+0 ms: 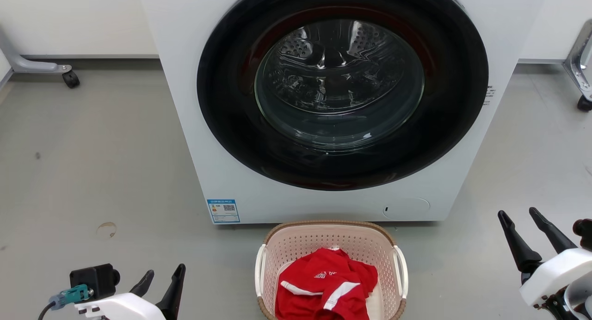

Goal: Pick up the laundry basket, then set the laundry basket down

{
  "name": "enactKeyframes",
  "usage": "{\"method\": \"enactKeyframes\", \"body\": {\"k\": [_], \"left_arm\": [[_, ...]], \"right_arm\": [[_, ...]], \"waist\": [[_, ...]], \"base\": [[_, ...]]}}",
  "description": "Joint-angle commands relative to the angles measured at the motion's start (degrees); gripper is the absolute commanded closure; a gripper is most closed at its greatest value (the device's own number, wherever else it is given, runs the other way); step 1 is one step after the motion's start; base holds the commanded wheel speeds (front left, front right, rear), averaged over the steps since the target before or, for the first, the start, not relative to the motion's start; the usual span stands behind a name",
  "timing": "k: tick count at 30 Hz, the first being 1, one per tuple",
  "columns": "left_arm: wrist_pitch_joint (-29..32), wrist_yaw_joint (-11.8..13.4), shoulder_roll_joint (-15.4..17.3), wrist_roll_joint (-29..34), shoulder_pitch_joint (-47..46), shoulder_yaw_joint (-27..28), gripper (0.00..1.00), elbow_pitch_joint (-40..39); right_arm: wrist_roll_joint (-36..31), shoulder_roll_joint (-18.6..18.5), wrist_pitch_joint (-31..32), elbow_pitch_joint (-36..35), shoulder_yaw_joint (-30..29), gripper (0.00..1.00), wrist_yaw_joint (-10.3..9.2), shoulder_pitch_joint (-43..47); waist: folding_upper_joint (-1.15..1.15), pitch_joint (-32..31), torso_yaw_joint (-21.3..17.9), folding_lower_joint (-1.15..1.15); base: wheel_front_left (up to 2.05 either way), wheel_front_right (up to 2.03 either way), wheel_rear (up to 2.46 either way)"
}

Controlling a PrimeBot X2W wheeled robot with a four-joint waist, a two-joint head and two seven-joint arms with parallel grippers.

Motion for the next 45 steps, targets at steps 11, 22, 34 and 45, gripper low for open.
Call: {"method": "enactKeyframes", "body": {"k": [11,22,34,45], "left_arm": [[-0.9,0.7,2.3,0.9,-3.3,2.5,0.0,-1.4],[-0.3,-0.5,-3.6,-0.2,2.8,-1.0,1.0,2.4],[-0.3,-3.0,-5.6,-3.3,2.7,2.5,1.0,3.5],[0.0,-5.6,-8.0,-6.3,2.6,6.6,1.0,4.5]], "right_arm": [[-0.2,-1.9,-0.5,-1.0,0.7,0.0,-0.16,-1.4],[1.5,3.8,0.4,1.7,0.6,1.0,0.03,2.8],[5.9,4.7,1.8,0.9,-2.1,1.0,0.01,2.7],[10.6,5.7,3.3,0.0,-5.2,1.0,-0.01,2.6]], "waist": [[0.0,-0.2,0.3,0.0],[0.0,0.0,0.3,0.03],[0.0,0.2,0.0,0.0],[0.0,0.4,-0.4,0.0]], "base": [[0.0,0.0,0.0],[0.0,0.0,0.0],[0.0,0.0,0.0],[0.0,0.0,0.0]]}}
